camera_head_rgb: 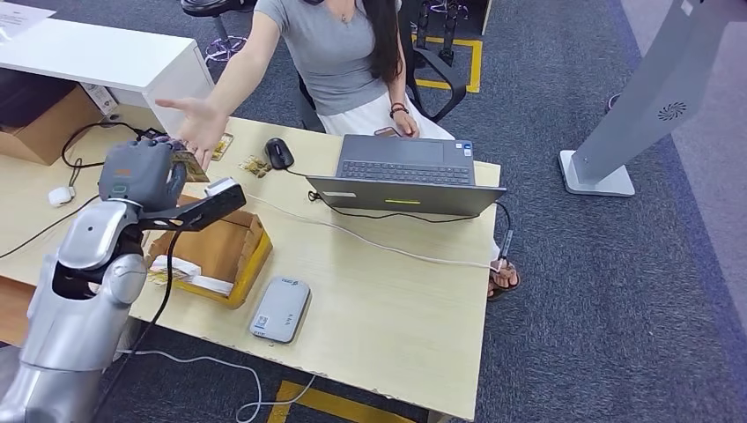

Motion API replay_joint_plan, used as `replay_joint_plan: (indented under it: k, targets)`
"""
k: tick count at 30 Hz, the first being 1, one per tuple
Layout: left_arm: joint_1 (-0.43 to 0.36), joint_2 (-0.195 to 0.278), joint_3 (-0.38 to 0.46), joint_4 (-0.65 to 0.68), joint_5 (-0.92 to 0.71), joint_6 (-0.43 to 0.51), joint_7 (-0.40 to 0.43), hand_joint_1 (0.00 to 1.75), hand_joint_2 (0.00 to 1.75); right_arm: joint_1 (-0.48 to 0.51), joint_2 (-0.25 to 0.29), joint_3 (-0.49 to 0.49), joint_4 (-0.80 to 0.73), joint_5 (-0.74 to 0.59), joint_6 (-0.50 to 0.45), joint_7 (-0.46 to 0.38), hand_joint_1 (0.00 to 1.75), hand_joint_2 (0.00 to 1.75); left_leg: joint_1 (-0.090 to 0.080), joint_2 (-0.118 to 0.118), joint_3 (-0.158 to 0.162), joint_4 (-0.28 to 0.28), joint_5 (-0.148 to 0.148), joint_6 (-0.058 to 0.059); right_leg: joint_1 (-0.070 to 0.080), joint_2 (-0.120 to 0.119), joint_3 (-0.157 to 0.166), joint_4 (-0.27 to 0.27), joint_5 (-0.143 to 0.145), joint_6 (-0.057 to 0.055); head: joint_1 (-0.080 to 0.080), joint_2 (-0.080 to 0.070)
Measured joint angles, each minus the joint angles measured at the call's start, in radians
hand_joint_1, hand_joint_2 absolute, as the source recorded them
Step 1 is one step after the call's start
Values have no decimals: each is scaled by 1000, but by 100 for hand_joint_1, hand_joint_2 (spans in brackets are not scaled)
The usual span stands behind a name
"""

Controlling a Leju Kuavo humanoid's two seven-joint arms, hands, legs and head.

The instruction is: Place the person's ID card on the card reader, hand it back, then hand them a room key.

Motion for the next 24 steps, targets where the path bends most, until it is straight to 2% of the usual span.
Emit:
replay_joint_plan:
  k: [3, 7, 24]
  targets:
    - [-59, 6, -17, 19, -9, -20, 7, 175, 175, -5, -2, 3, 29, 4, -7, -2, 0, 175, 0, 0, 0, 0, 0, 0, 0, 0, 0, 0, 0, 0, 0, 0]
    - [-93, 6, -36, 32, -10, -25, 10, 175, 175, -11, -4, 9, 57, 14, -13, -5, 0, 175, 0, 0, 0, 0, 0, 0, 0, 0, 0, 0, 0, 0, 0, 0]
    - [-96, 6, -55, 39, -2, -21, 13, 175, 175, -22, -7, 25, 103, 17, -21, -8, 0, 175, 0, 0, 0, 0, 0, 0, 0, 0, 0, 0, 0, 0, 0, 0]
